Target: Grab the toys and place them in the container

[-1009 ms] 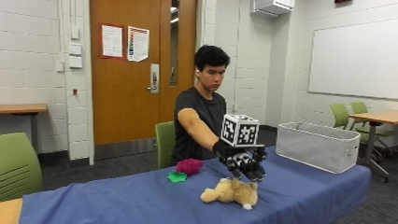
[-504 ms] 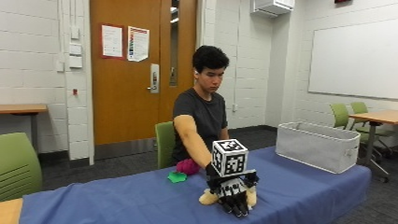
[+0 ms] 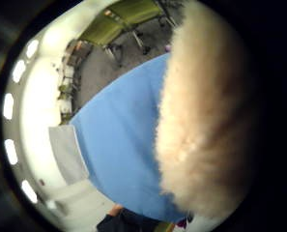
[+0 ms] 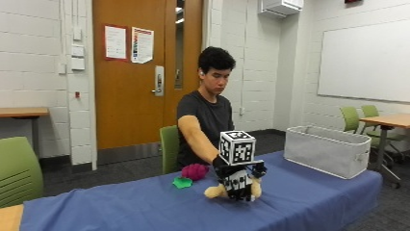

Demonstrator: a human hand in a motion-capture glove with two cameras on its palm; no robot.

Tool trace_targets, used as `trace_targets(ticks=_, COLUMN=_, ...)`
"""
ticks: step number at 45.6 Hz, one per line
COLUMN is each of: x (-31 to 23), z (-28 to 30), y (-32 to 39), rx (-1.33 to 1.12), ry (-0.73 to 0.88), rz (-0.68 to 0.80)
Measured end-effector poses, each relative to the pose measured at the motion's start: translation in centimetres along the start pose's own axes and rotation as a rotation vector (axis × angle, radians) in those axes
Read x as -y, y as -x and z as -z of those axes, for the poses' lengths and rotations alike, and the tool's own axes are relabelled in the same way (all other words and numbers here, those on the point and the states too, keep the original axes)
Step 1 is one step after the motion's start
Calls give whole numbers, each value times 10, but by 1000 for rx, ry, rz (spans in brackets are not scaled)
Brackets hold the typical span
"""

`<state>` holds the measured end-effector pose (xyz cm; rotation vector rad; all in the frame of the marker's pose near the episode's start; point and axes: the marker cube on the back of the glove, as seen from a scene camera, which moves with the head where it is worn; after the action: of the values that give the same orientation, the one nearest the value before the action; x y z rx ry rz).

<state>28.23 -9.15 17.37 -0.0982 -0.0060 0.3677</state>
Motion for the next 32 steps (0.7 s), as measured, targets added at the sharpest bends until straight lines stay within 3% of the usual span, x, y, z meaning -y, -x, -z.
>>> trace_targets(ticks=9, x=-21, z=28, y=12, rx=45, ry=1, rz=20)
trace_targets(ticks=17, x=-44, z=100, y=57, rx=37, ry=-102, rz=84)
trace_targets(ticks=32, x=-101, z=238, y=238, rx=-23, ry=-326, rz=355)
